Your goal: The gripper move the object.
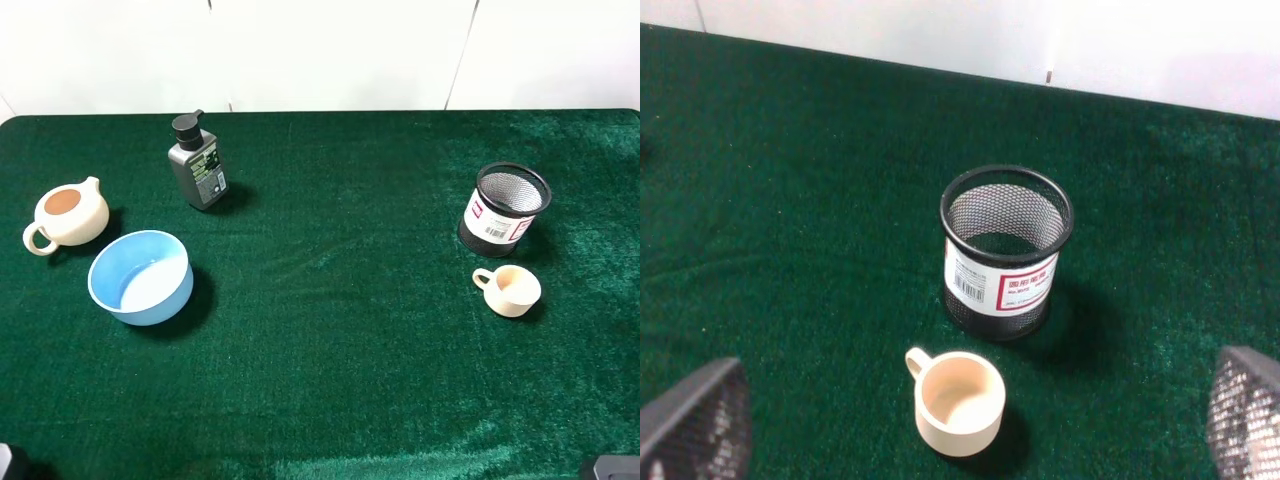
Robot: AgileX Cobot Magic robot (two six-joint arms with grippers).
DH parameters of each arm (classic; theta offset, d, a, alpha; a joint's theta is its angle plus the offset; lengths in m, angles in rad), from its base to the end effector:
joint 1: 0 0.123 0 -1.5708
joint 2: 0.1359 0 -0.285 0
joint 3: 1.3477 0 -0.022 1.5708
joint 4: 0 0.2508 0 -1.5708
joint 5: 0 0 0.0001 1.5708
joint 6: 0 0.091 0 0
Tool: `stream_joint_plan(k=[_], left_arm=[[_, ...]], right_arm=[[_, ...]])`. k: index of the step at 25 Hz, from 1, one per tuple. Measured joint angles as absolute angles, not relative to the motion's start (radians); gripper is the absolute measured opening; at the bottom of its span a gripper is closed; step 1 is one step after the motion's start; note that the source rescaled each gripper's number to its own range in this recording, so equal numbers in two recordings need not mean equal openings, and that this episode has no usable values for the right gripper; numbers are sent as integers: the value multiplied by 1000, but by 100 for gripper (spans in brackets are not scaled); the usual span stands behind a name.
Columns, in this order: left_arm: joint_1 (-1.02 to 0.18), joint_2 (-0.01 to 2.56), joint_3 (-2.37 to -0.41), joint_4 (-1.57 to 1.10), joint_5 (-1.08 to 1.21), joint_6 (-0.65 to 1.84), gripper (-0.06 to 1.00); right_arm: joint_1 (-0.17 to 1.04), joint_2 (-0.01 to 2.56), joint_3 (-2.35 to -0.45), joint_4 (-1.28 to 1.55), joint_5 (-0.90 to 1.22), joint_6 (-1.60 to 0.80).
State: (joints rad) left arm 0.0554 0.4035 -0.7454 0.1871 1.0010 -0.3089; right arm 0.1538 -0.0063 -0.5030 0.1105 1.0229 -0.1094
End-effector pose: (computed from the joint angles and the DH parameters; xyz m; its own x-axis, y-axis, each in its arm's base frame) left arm 0.0494 0.0170 0.3456 -0.4838 -0.2303 -0.8443 -0.2926 0.9518 -0.0919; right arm -0.0062 0.0077 0.2816 -0.3935 -0.1130 -0.9124 -0.2580 0.9661 -0.0084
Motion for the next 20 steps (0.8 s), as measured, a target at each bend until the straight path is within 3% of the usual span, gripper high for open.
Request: stream_joint_plan(k=[14, 20], left_arm=[[55, 250, -512, 119, 1051, -176, 100], [55, 128, -504, 104, 1057, -129, 100]], right_arm=[[154, -6, -503, 110, 1023, -109], [154, -6, -503, 110, 1023, -109]])
